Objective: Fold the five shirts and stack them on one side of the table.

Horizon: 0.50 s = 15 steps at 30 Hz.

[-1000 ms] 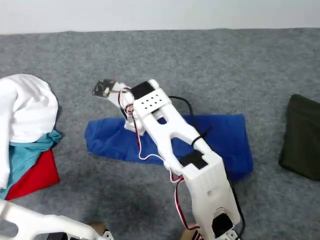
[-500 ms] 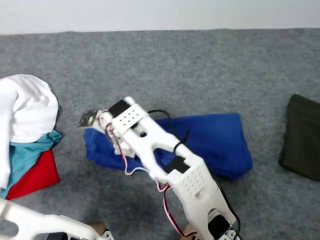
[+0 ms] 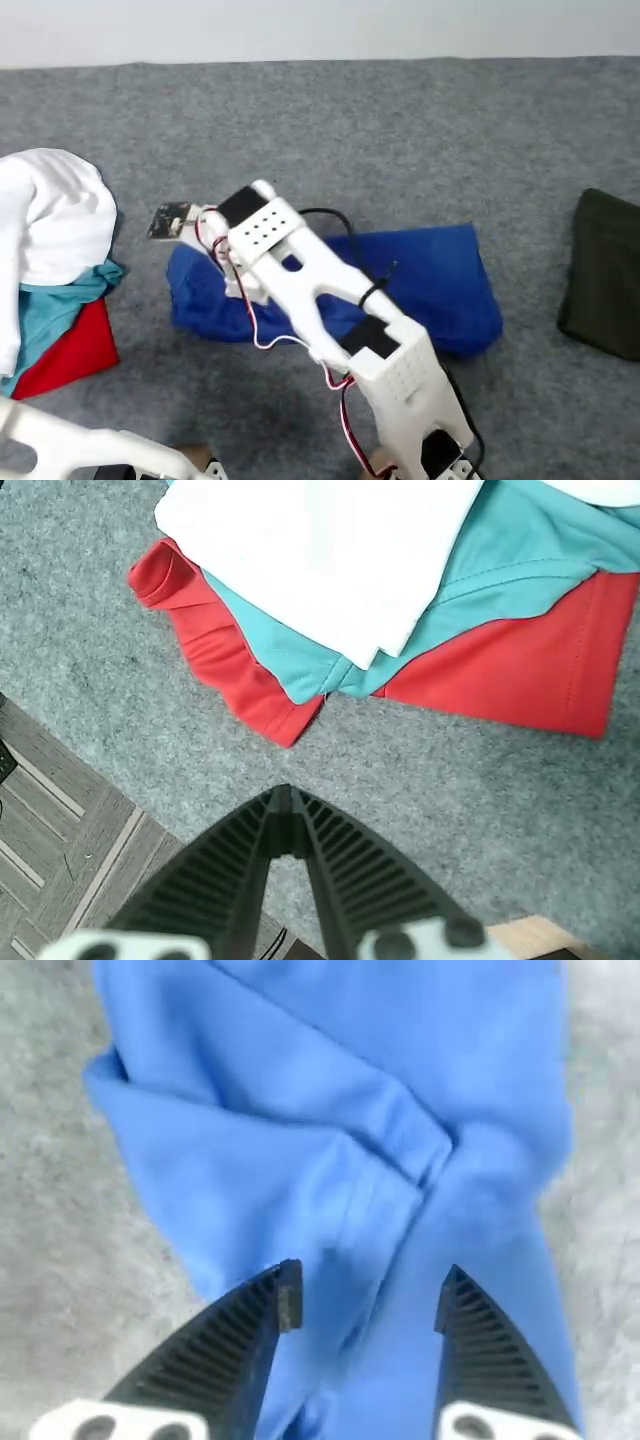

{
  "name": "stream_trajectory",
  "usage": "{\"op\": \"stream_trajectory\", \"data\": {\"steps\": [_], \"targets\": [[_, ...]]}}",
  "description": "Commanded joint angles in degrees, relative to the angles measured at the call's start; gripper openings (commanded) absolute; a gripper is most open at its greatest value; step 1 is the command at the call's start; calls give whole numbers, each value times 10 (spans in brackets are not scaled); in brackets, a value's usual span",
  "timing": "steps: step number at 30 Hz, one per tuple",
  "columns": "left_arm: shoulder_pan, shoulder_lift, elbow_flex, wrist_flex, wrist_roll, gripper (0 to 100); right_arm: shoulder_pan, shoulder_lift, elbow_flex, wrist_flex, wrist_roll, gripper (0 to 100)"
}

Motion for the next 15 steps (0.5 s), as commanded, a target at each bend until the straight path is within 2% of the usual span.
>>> {"op": "stream_trajectory", "data": {"steps": [1, 4, 8, 15], "targets": [[3, -10, -9, -11, -4, 4, 14, -47, -18, 58, 4, 230], [3, -10, -9, -11, -4, 4, 29, -44, -18, 99, 1, 230], [4, -10, -9, -11, -4, 4, 55, -44, 11, 102, 3, 230], [4, -10, -9, -10, -4, 4, 72, -44, 152, 39, 4, 230]]}}
